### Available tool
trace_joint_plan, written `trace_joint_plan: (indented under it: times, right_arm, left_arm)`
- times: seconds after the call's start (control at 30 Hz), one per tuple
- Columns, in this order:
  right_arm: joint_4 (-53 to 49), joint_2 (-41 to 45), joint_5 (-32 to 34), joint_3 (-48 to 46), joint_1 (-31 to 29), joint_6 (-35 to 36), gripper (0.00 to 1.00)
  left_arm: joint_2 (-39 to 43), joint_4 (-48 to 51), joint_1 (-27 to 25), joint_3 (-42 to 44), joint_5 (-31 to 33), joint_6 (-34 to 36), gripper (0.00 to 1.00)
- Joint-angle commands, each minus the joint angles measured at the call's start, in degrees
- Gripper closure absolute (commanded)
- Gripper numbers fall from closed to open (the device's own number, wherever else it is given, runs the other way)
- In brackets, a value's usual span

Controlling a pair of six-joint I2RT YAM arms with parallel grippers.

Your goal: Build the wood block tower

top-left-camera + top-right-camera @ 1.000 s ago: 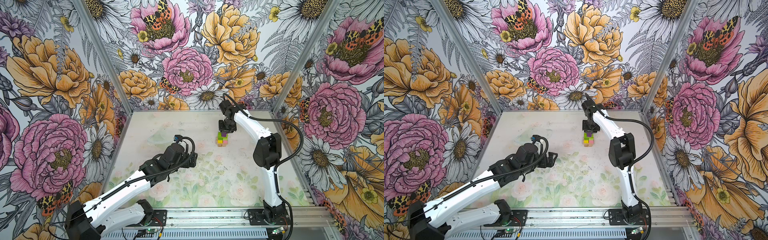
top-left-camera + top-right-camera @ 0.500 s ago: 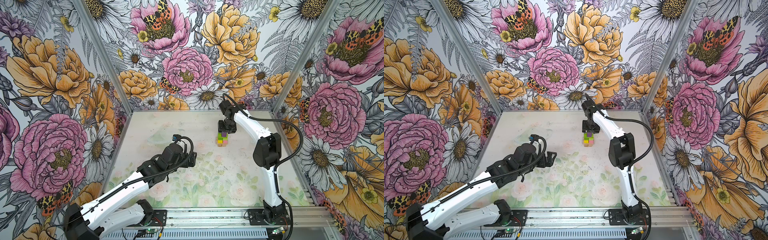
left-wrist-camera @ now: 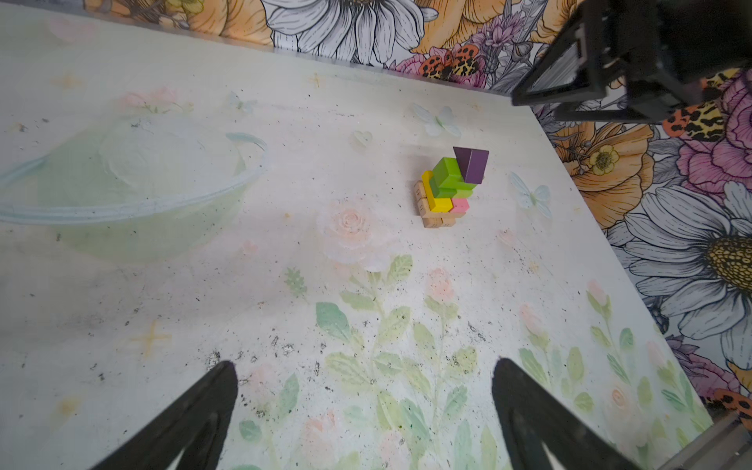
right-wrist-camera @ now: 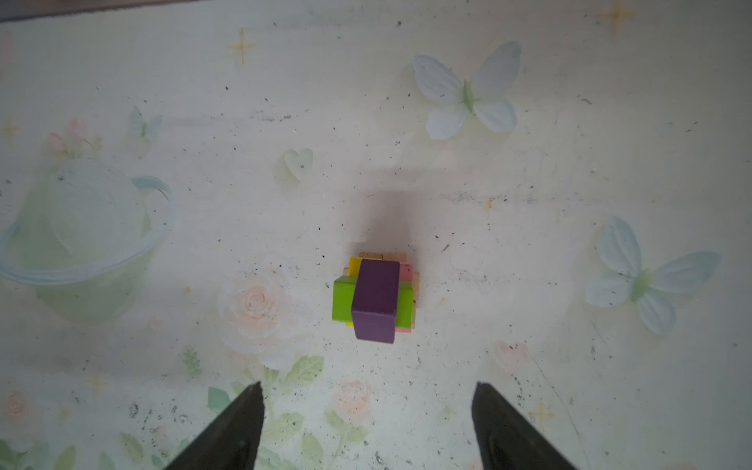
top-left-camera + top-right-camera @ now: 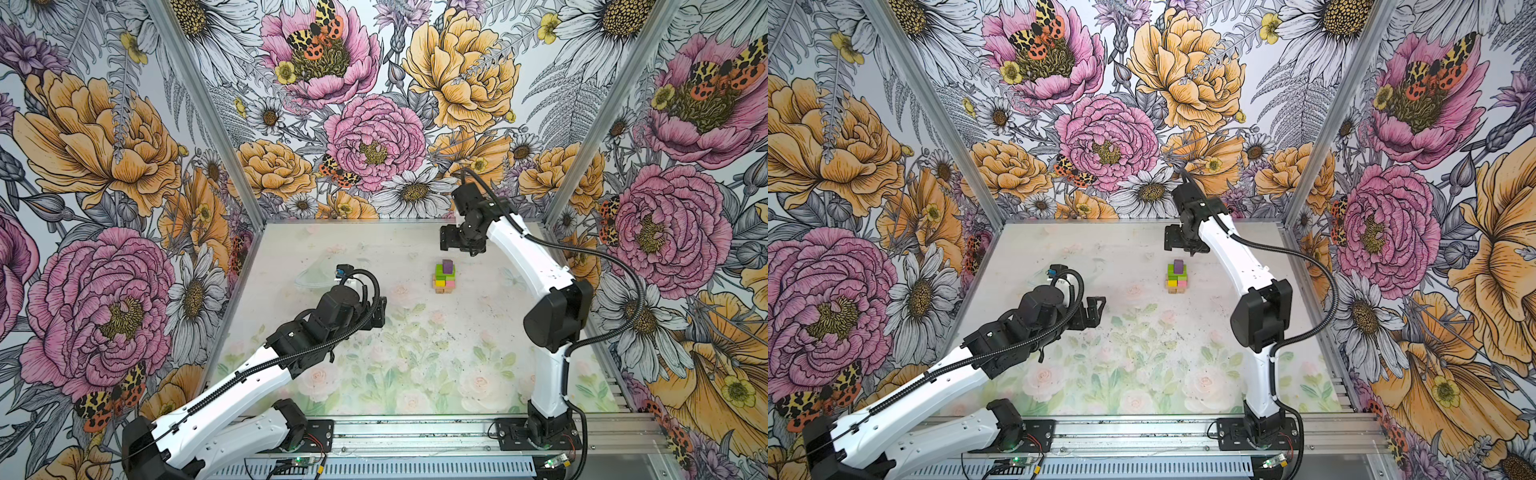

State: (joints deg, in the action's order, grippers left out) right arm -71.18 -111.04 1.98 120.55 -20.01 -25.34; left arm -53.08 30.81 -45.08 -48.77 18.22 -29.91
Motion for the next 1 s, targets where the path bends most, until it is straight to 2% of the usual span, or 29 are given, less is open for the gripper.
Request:
trace_joint_plan:
  times: [0.0,0.23,0.37,0.43,0.53,0.63,0.7,0.77,0.83,0.9,0.97]
  right_arm:
    - [1.0,9.9,4.9,-5.5,3.2,1.2,0.16]
    - [10.8,31.1,6.1,-35.4,12.5,-3.9,0.13]
    - [15.8,38.6,5.2,-50.0,17.6,-5.1,0.12]
    - [16.9,40.0,6.2,-54.9,18.4,-5.4,0.12]
    - [19.0,41.7,11.2,-60.5,18.5,-5.9,0.11]
    - [23.9,44.3,16.0,-65.6,18.8,-5.0,0.1]
    - [27.0,45.4,15.4,-68.0,19.6,-3.3,0.09]
    - [31.9,47.0,14.7,-71.3,19.7,-2.0,0.09]
    - [36.5,48.6,15.6,-74.1,19.8,-1.4,0.08]
    - [38.8,49.4,18.0,-76.0,19.9,-1.9,0.01]
    - [38.9,49.3,21.2,-76.6,20.1,-3.4,0.0]
  left_arm:
    - [2.6,0.6,0.5,-1.1,7.2,1.1,0.01]
    - [6.9,0.5,0.5,2.6,13.4,-0.9,0.01]
    - [6.6,0.6,0.5,5.0,18.8,0.3,0.01]
    - [6.2,0.2,0.6,5.7,21.3,0.4,0.01]
    - [4.8,-1.3,0.6,6.6,26.6,2.0,0.01]
    - [3.4,-4.4,0.8,8.0,34.5,6.4,0.01]
    - [2.9,-9.5,1.8,10.0,38.4,11.6,0.01]
    - [2.4,-20.1,4.3,14.0,38.5,18.7,0.01]
    - [1.8,-26.8,7.5,16.9,35.8,22.2,0.01]
    - [0.8,-31.6,11.1,19.3,32.9,23.6,0.01]
    - [-0.3,-35.5,14.7,21.1,28.9,24.3,0.01]
